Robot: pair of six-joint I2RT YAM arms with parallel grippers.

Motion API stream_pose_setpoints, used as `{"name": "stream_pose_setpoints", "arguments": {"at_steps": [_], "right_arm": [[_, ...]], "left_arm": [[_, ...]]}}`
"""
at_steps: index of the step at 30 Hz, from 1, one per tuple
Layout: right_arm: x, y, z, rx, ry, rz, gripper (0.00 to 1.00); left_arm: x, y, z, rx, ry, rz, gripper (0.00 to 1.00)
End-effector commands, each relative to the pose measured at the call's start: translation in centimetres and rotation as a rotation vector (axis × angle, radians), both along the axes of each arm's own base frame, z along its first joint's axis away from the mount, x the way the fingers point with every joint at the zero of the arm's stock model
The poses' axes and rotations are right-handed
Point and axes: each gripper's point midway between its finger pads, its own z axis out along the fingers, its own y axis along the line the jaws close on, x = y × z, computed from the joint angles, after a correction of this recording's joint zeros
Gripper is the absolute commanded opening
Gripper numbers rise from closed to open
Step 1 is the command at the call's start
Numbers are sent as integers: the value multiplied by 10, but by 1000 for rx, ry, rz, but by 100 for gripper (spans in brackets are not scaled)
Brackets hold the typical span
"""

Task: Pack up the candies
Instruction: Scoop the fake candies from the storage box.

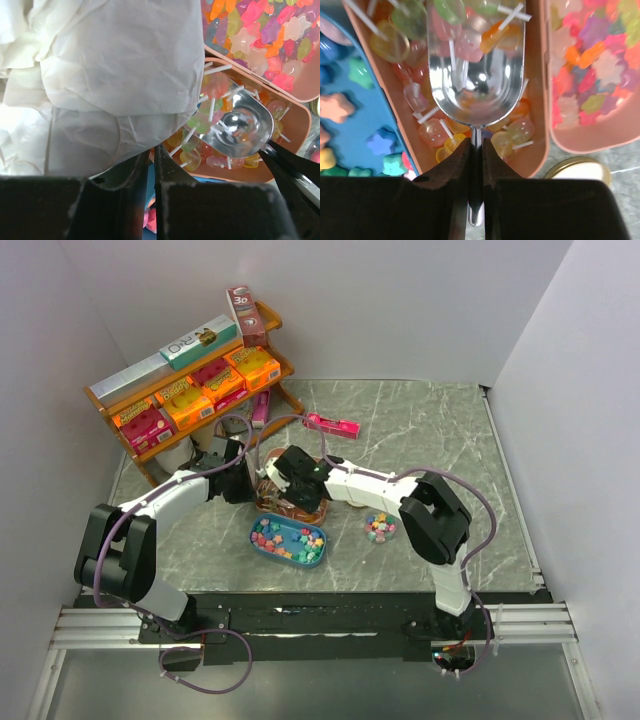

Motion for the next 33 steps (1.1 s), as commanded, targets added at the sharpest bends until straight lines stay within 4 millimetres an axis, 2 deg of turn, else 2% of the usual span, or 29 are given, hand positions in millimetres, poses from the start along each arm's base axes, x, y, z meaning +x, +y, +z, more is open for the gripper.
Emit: {"name": "stream_pose_setpoints", "arguments": {"at_steps": [1,3,12,17,33], "right_arm": [[-11,3,16,81,-28,6,0],[-9,3,27,114,-60,2,0],[-11,-3,41,150,-95,-15,0],[-14,-7,44,167,-101,-33,0],[-23,-24,80,221,-143,-93,0]], "left_arm": [[2,-8,0,-14,19,-3,15],[3,-7,1,-8,15,3,15],[6,-6,5,-5,6,16,15],[8,-5,9,-6,-6,20,18],[12,-10,27,-36,-45,15,28]]}}
